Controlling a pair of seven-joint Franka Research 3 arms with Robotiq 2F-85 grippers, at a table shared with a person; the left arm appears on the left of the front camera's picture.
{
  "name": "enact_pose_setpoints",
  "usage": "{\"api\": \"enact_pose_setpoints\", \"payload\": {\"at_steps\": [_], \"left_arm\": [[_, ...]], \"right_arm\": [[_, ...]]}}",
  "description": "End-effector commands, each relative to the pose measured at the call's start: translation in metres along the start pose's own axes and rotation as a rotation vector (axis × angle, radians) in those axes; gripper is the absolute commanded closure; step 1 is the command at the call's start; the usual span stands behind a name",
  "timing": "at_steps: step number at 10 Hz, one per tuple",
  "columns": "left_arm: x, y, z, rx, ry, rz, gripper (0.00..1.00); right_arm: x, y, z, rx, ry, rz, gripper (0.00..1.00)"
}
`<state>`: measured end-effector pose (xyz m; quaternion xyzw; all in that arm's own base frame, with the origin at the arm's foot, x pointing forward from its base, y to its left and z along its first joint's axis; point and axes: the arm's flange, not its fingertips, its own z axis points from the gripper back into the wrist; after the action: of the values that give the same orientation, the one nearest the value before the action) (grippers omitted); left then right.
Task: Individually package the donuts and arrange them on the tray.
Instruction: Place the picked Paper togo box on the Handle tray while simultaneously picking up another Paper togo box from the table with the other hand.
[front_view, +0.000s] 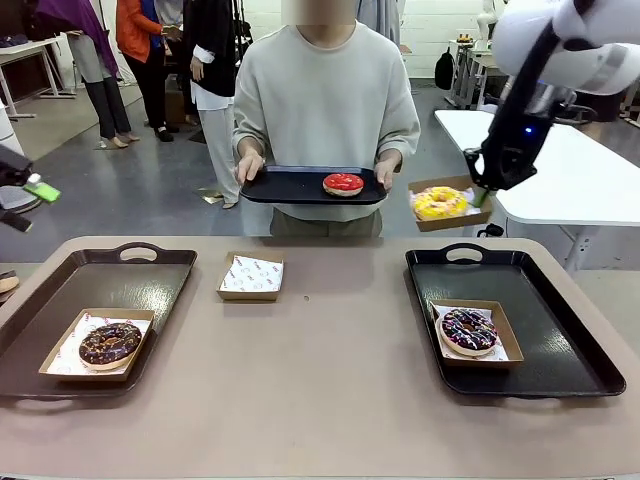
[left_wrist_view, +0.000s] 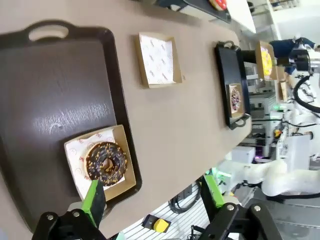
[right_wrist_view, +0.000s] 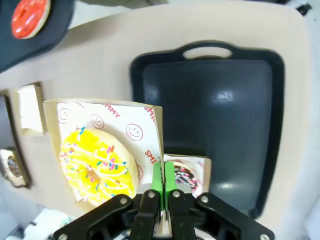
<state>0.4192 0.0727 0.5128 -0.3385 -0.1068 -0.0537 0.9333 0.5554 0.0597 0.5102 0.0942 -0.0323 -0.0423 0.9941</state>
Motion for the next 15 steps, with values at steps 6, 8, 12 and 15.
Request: {"api": "enact_pose_setpoints", "payload": {"at_steps": [6,8,12,15], "left_arm": [[0.085,-0.083,-0.127,0.350,0.159,-0.048,0.00],[0.092,-0.089,-0.168,0.423,0.197,-0.064,0.00],[0.104,-0.085,-0.222,0.509,0.229,-0.087,0.00],[0.114,-0.088,-0.250,0.537,0.207,-0.146,0.00]], "right_arm": [[0.017,-0.043,-0.044,-0.021,0.037,-0.004,0.98],[0.030,-0.041,-0.060,-0.076,0.077,-0.019,0.98],[0.047,-0.029,-0.077,-0.158,0.106,-0.042,0.98],[0.039,-0.037,-0.081,-0.125,0.096,-0.021,0.98]]}}
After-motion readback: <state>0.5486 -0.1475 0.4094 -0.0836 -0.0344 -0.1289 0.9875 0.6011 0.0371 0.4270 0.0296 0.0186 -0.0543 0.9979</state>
